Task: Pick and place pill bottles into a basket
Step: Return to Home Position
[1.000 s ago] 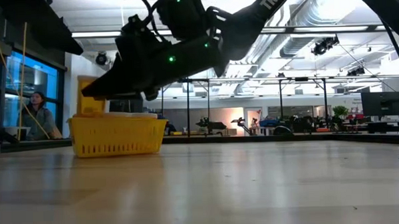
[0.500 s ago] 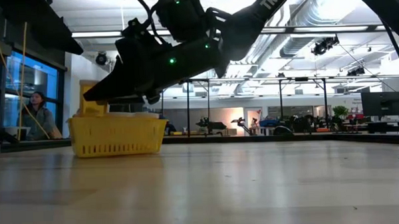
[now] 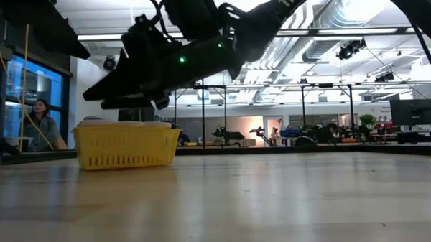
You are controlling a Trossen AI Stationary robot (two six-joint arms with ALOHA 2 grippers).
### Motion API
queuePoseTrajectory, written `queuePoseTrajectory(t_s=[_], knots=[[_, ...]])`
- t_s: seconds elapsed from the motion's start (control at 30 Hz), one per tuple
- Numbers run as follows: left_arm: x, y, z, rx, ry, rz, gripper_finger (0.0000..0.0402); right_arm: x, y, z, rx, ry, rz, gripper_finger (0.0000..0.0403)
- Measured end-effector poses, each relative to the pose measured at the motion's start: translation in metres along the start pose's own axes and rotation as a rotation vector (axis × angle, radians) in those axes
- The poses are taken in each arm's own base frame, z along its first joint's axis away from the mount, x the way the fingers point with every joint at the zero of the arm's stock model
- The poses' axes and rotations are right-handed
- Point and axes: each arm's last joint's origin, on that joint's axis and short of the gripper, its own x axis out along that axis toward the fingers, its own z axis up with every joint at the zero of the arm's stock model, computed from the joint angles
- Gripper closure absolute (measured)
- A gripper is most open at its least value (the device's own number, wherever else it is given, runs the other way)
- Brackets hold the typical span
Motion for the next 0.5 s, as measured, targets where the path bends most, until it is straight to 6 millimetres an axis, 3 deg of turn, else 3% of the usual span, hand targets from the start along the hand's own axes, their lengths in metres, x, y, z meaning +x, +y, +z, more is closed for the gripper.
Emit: queuePoseTrajectory(t_s=[0.13,0.23,0.37,0.5], knots=[[0.000,0.001,0.001,0.013,-0.017,0.022,0.0108,-0.001,0.001,0.017,-0.001,-0.007,0.023,0.0112],[0.000,0.003,0.003,0.034,-0.084,0.120,0.0108,-0.015,0.000,0.040,-0.014,-0.021,0.023,0.0119],[-0.001,0.004,0.006,0.057,-0.143,0.196,0.0108,-0.049,0.002,0.070,-0.040,-0.072,-0.005,0.0134],[-0.001,0.005,0.006,0.040,-0.151,0.206,0.0108,-0.092,0.007,0.072,-0.023,-0.028,-0.077,0.0153]])
